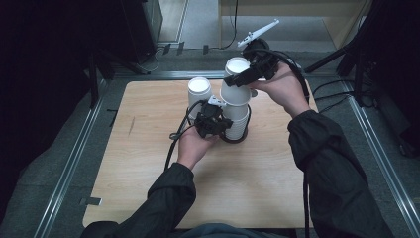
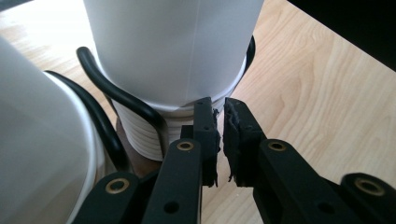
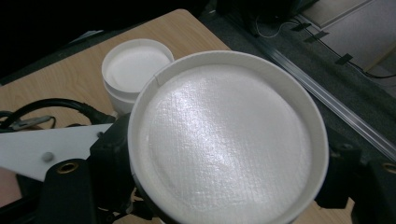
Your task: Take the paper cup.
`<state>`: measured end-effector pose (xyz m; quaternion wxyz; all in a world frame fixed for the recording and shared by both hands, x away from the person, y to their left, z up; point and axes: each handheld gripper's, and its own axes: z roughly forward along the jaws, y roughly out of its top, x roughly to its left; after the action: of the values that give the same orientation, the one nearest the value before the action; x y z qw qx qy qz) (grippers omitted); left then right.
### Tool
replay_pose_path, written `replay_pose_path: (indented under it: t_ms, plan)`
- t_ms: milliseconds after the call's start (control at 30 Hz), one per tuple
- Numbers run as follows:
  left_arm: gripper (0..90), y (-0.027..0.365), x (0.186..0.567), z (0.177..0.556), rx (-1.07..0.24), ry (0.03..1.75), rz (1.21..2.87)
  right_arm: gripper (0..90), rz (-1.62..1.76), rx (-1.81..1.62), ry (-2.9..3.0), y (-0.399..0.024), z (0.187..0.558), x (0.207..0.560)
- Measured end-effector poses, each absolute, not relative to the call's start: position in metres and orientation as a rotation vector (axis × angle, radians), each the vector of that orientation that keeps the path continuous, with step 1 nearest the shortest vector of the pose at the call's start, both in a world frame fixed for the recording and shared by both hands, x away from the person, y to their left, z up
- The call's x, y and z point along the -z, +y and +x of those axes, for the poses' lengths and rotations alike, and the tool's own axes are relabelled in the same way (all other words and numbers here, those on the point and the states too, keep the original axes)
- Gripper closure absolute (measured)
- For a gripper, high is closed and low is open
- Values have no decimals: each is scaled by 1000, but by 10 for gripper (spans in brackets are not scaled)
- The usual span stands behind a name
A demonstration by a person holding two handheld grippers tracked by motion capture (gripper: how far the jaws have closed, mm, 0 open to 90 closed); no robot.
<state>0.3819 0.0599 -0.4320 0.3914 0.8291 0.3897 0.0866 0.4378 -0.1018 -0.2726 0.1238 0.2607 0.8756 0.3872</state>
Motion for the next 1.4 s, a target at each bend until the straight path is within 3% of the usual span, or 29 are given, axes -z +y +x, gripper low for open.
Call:
replay_pose_path:
  t_ms: [367,633,767,833,900,1400]
  plan:
    - [806,63,429,377,-196,955,2111,243,707,-1124,2567,-110,423,233]
    - [613,79,420,369,-131,898,2099,242,671,-1151,2607,-126,411,226]
    - [453,86,416,363,-91,848,2107,242,643,-1172,2623,-138,398,231]
    - [441,87,414,358,-102,817,2121,242,643,-1180,2629,-140,396,232]
    - [368,90,413,353,-107,780,2140,242,632,-1200,2636,-147,388,239]
    - [244,107,417,334,44,666,2157,241,575,-1181,2673,-167,357,281]
